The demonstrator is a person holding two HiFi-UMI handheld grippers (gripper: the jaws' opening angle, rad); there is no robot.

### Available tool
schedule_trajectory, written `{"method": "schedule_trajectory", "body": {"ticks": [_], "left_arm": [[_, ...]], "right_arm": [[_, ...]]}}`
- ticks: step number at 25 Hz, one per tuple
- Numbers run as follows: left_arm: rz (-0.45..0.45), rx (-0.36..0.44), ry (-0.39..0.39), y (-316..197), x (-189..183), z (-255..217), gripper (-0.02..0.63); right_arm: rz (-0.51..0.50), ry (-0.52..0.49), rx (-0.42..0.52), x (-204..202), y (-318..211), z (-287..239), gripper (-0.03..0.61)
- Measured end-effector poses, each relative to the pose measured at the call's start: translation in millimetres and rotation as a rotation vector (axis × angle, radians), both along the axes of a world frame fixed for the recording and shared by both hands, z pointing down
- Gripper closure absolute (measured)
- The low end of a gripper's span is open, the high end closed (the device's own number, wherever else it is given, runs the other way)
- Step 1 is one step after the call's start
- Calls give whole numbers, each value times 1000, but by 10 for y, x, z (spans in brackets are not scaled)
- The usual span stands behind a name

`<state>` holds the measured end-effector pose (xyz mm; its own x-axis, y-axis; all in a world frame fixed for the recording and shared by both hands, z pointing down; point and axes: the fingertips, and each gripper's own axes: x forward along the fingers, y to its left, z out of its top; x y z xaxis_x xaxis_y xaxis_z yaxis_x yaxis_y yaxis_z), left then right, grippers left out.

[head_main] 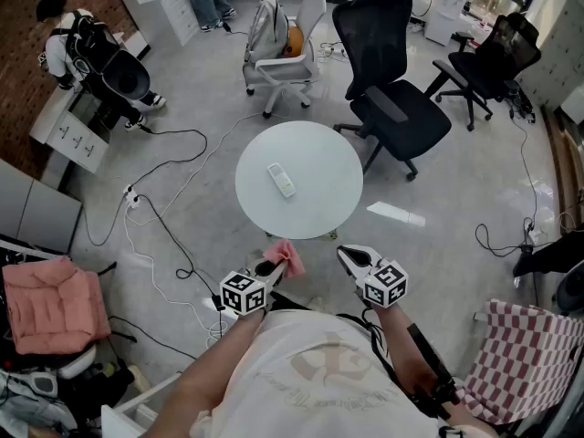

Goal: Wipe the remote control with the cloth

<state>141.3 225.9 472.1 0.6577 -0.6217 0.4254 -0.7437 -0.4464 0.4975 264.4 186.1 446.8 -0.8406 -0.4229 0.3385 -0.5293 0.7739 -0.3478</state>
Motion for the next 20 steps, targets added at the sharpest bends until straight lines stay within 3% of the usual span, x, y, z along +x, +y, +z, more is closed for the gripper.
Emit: {"method": "schedule_trajectory", "body": {"ticks": [8,20], "left_arm": [[-25,3,-9,97,-68,-43,595],[-101,-21,-14,120,-536,1,595]], "right_arm": [[13,-24,-6,-51,7,3,572],[-30,-16,-34,-475,-171,84,572]]}}
